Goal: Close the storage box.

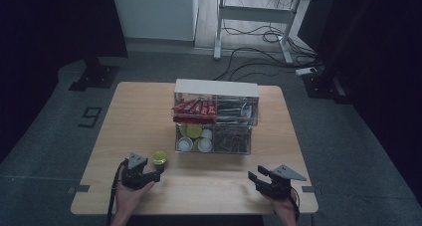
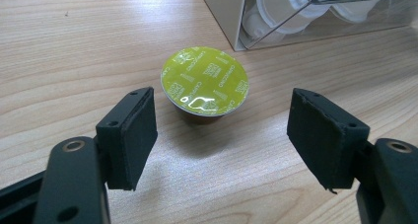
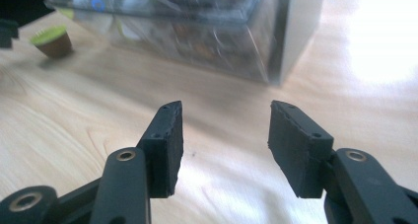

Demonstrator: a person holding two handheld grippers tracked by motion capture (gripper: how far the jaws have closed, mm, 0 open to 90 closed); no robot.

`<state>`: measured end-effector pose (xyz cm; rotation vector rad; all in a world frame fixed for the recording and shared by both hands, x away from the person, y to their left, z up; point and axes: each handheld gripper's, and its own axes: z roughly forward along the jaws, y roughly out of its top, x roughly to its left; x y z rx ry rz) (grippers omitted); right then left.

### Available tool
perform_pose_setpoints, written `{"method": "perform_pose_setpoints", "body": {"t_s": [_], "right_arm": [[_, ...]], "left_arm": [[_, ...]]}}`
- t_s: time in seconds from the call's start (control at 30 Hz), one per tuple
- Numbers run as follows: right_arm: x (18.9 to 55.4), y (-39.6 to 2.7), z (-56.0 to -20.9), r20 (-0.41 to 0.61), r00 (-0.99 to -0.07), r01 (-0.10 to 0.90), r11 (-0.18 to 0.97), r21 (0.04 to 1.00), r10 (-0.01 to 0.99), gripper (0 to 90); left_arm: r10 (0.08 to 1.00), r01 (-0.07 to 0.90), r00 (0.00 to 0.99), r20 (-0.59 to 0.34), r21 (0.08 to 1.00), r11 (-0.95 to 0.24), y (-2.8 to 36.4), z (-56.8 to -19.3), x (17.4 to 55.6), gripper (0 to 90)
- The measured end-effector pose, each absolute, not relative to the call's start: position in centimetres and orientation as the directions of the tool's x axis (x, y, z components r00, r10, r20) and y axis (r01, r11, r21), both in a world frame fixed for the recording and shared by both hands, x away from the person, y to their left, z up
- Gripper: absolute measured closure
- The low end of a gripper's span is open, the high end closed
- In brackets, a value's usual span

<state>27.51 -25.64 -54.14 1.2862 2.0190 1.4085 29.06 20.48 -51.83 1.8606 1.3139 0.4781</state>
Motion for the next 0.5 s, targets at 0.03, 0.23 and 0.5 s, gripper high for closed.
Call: {"method": "perform_pose_setpoints", "body": {"t_s": [0.03,0.23,0.5], "right_arm": [[27.3,-26.0,-54.4,0.197,-0.512,0.478,0.087,0.874,0.836,47.0],[26.6,-27.7,-55.3,0.214,-0.472,0.501,0.06,0.864,0.855,47.1],[27.1,-28.7,-55.7,0.235,-0.444,0.518,0.034,0.854,0.865,47.1]], "left_arm": [[0.91,0.613,0.392,-0.134,0.776,-0.15,20.5,-51.8,29.1,27.5],[0.908,0.615,0.397,-0.135,0.773,-0.155,20.4,-51.9,29.1,27.5],[0.904,0.625,0.408,-0.129,0.761,-0.173,20.1,-52.2,29.2,27.5]]}}
